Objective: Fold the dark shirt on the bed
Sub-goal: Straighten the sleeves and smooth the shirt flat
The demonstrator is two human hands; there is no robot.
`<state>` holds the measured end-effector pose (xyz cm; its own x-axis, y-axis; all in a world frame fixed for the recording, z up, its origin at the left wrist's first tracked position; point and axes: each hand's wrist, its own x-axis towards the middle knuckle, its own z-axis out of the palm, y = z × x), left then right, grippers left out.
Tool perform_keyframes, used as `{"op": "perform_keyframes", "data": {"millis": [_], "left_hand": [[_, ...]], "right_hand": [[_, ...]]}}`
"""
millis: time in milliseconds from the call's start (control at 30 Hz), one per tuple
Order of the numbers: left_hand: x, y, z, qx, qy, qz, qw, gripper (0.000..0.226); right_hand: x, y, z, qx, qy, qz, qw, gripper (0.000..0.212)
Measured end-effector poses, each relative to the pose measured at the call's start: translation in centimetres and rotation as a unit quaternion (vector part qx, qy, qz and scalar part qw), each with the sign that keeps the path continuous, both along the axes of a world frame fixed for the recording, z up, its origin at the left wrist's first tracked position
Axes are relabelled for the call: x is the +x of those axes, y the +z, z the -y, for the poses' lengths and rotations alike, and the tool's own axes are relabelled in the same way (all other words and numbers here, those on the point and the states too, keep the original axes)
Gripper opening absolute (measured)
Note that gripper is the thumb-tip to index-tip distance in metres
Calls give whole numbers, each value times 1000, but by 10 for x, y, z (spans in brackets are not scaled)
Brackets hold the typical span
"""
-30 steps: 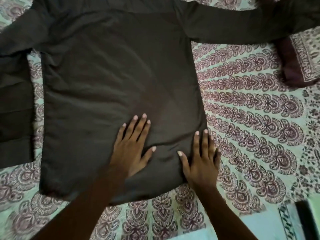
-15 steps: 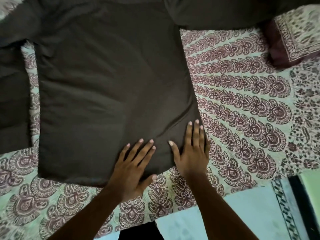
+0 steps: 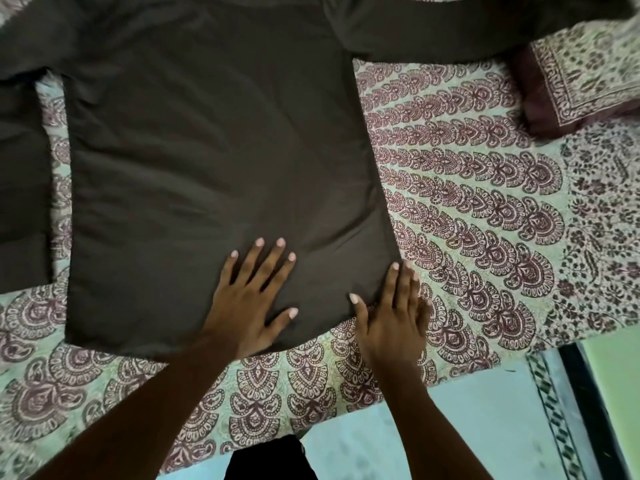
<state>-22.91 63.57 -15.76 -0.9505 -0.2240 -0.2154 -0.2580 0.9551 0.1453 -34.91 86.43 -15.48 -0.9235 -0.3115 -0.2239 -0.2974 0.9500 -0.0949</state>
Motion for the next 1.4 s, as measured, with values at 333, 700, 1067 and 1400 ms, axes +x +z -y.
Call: {"op": "perform_keyframes", "data": {"millis": [333,700,1067,1400], "left_hand": [[23,-9,-17,-6,-117,-34,993,70],[20,-2,-19,7,-97,-35,995,73],[20,-1,-19,16,-93,-26,995,72],[21,-5,-19,15,-78,-31,996,77]], "right_hand": [[-49,-7,124,-83,233,5,969,72],[-39,1,45,-33,-18,-44,998,83],[-52,-15,40,-18,55,-13,998,82],[-69,-11,113,-92,286,-11,954,66]]}}
